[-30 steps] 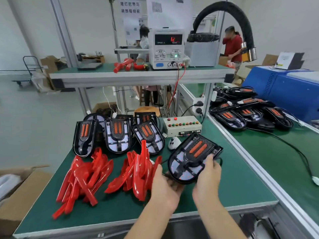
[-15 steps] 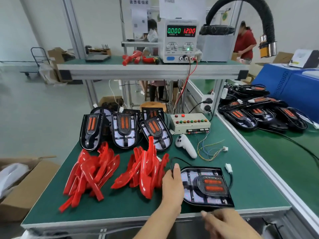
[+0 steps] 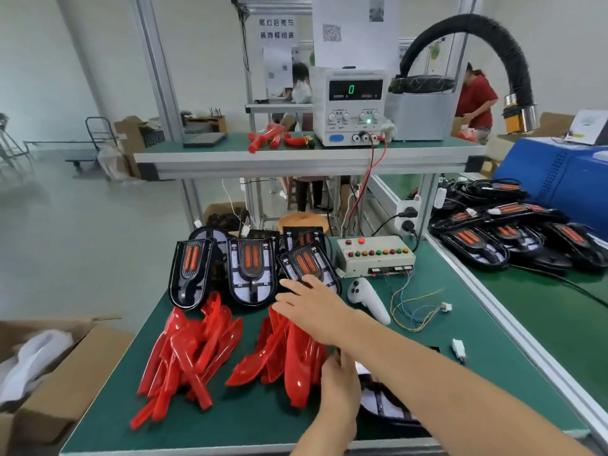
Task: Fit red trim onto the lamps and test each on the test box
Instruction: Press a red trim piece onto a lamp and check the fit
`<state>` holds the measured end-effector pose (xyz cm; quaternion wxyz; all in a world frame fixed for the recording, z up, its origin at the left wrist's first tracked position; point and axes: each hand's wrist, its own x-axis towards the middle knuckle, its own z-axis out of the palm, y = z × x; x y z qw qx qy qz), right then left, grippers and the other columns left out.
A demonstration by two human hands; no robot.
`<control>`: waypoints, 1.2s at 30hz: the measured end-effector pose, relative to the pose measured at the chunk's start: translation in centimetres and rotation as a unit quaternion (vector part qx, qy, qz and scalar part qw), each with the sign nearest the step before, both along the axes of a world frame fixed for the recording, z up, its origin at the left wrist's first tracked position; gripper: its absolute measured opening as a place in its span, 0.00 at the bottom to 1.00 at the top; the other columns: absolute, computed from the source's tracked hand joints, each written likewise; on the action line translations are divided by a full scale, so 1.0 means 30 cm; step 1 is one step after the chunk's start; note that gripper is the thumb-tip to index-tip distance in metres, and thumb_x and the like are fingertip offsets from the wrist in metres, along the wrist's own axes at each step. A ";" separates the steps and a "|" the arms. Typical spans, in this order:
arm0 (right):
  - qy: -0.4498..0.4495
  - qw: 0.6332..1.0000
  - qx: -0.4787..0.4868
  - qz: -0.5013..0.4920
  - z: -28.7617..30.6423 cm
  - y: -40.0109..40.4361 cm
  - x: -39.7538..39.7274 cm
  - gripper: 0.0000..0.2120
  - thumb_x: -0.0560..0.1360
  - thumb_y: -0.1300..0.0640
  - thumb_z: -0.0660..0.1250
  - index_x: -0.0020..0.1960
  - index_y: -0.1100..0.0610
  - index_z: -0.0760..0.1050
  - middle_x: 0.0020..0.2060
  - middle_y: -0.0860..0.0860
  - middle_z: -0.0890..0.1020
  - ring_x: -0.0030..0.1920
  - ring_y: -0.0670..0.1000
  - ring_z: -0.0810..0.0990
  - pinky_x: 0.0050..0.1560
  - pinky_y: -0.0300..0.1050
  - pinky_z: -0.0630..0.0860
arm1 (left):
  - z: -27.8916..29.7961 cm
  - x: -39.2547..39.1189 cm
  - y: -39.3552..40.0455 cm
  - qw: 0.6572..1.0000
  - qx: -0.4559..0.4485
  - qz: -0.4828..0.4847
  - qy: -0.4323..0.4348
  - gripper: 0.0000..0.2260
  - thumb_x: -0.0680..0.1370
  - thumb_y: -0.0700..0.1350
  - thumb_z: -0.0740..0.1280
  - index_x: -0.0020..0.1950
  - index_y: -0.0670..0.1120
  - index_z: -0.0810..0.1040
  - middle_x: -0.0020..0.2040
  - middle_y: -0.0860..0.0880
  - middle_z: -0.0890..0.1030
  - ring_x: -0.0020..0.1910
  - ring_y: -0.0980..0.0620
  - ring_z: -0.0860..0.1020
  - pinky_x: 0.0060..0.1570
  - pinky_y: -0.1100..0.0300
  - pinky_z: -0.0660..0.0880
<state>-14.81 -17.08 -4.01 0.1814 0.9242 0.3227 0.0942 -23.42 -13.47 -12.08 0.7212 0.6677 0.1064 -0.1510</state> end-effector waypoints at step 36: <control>0.196 0.853 0.413 -0.251 0.017 -0.536 -0.189 0.06 0.83 0.48 0.63 0.49 0.47 0.74 0.37 0.49 0.82 0.32 0.42 0.74 0.37 0.38 0.70 | 0.023 0.046 0.054 0.999 -0.026 -0.040 0.015 0.21 0.84 0.61 0.59 0.63 0.48 0.81 0.60 0.52 0.84 0.63 0.50 0.79 0.69 0.49 0.71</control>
